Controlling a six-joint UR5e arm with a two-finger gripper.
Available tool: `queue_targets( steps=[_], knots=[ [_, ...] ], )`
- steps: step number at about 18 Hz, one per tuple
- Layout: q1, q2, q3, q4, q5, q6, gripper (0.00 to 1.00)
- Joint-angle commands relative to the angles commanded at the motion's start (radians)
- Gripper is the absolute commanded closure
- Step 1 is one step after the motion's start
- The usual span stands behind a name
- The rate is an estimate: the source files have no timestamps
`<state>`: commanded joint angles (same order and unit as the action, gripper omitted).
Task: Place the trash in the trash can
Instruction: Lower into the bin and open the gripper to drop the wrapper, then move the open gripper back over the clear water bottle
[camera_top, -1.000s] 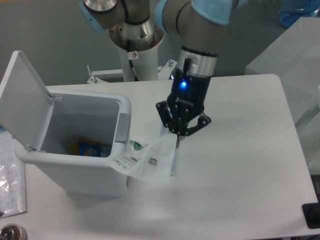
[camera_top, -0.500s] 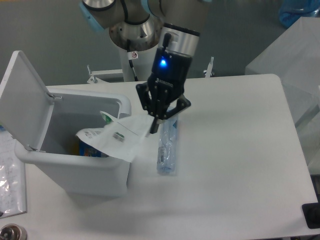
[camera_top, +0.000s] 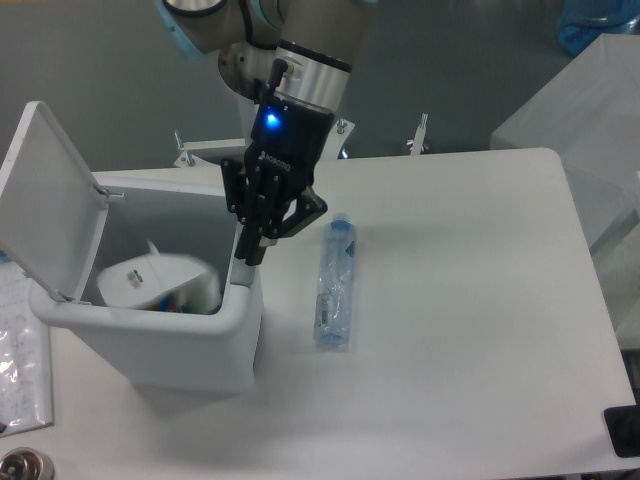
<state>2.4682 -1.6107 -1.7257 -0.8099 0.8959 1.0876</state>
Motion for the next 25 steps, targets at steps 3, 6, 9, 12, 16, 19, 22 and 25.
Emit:
queue_targets(
  steps=[3,6,9,12,16,19,22,25],
  knots=[
    [0.014,-0.006,0.011,-0.002,-0.005,-0.008,0.11],
    [0.064,-0.057,0.028,-0.002,-0.005,-0.009,0.09],
    [0.139,-0.109,0.035,-0.002,-0.008,-0.002,0.09],
    [0.193,-0.176,0.044,0.000,-0.002,0.003,0.09],
    [0.213,-0.250,0.048,0.000,0.023,-0.006,0.09],
    [0.209,-0.299,0.046,-0.003,0.151,-0.006,0.09],
    [0.184,-0.336,0.046,-0.005,0.241,-0.009,0.09],
    [0.161,-0.371,0.034,-0.029,0.252,-0.012,0.09]
  ],
)
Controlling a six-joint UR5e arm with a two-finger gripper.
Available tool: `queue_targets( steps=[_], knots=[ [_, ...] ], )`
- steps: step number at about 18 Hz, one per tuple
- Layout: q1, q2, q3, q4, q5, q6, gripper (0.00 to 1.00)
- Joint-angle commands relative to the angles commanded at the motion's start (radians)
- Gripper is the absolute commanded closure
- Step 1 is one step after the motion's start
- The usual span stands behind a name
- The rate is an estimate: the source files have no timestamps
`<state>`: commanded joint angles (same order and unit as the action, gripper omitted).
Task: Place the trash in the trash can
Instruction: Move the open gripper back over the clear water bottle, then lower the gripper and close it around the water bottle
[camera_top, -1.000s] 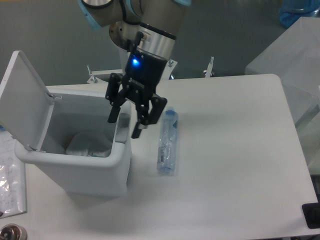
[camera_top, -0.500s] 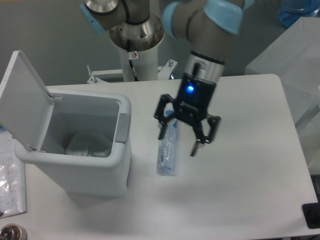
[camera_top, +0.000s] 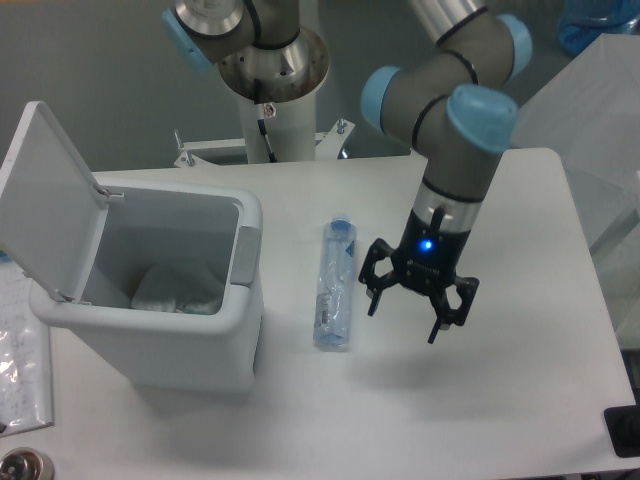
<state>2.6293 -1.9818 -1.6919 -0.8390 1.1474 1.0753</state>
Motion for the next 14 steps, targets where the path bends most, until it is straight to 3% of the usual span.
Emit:
queue_targets(
  steps=[5,9,14],
  knots=[
    [-0.012,-0.005,-0.002,-0.115,0.000,-0.009,0.09],
    [-0.022,-0.014,-0.008,-0.163,0.014,-0.011,0.09],
    [-0.091,-0.055,-0.005,-0.212,0.187,-0.043,0.04]
  ],
)
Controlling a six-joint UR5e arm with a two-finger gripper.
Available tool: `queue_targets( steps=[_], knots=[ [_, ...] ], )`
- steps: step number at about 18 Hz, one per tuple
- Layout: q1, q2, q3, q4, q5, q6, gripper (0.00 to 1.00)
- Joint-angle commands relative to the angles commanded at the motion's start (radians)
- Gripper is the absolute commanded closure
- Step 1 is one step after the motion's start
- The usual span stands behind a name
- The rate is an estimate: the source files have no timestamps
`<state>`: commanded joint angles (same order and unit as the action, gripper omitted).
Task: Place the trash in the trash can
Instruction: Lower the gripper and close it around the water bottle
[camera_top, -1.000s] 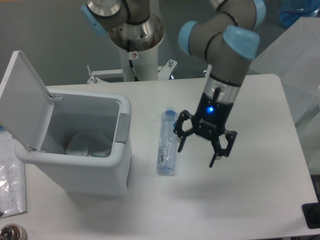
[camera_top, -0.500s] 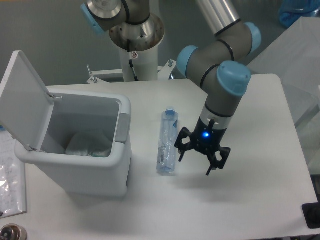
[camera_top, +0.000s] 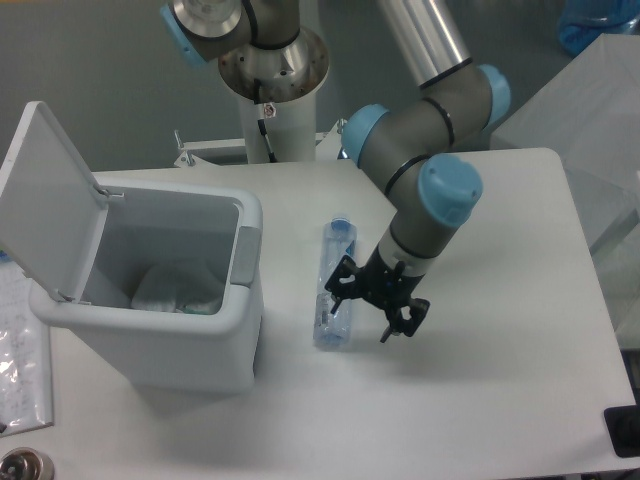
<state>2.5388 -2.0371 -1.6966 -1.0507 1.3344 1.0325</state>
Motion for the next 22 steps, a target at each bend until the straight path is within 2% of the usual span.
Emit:
queue_targets(
  steps=[9,13,17,18,22],
  knots=[
    [-0.028,-0.037,-0.002,0.000,0.048,-0.035,0.01],
    [-0.049,-0.075,0.035,0.003,0.083,-0.083,0.03],
    [-0.069,-0.078,0.048,0.000,0.097,-0.123,0.33],
    [-0.071,-0.078,0.048,0.000,0.097,-0.124,0.37],
    [-0.086,-0.078,0.048,0.002,0.097,-0.137,0.38]
  ],
)
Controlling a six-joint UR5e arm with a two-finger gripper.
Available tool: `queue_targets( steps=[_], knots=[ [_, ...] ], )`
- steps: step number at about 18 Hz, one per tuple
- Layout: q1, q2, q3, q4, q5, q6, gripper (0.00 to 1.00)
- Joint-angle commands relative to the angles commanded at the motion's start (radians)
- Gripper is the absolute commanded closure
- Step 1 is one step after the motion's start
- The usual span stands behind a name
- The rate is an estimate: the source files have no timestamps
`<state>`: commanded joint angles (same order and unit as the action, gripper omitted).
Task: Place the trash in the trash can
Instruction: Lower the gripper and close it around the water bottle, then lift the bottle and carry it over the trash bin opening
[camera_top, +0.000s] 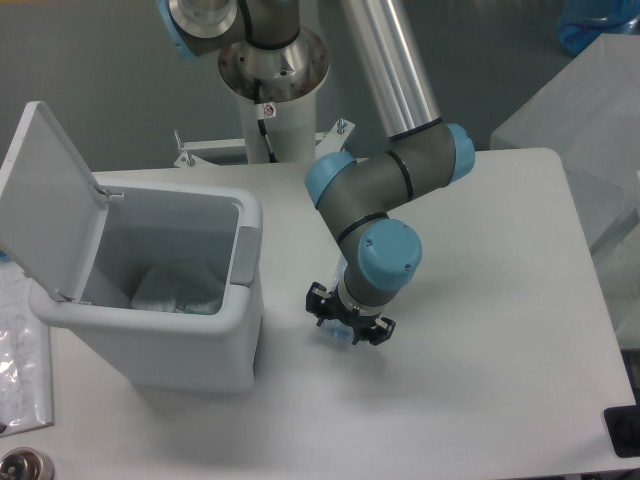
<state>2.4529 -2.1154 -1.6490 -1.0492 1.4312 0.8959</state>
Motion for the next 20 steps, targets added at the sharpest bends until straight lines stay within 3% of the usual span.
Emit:
queue_targets(
  steps=[8,14,20],
  knots=[
    [-0.005,0.014,0.020,0.002,-0.002,0.001,0.42],
    [0.000,0.015,0.135,-0.002,-0.032,-0.011,0.43],
    [0.009,0.015,0.274,0.003,-0.182,-0.072,0.43]
  ],
)
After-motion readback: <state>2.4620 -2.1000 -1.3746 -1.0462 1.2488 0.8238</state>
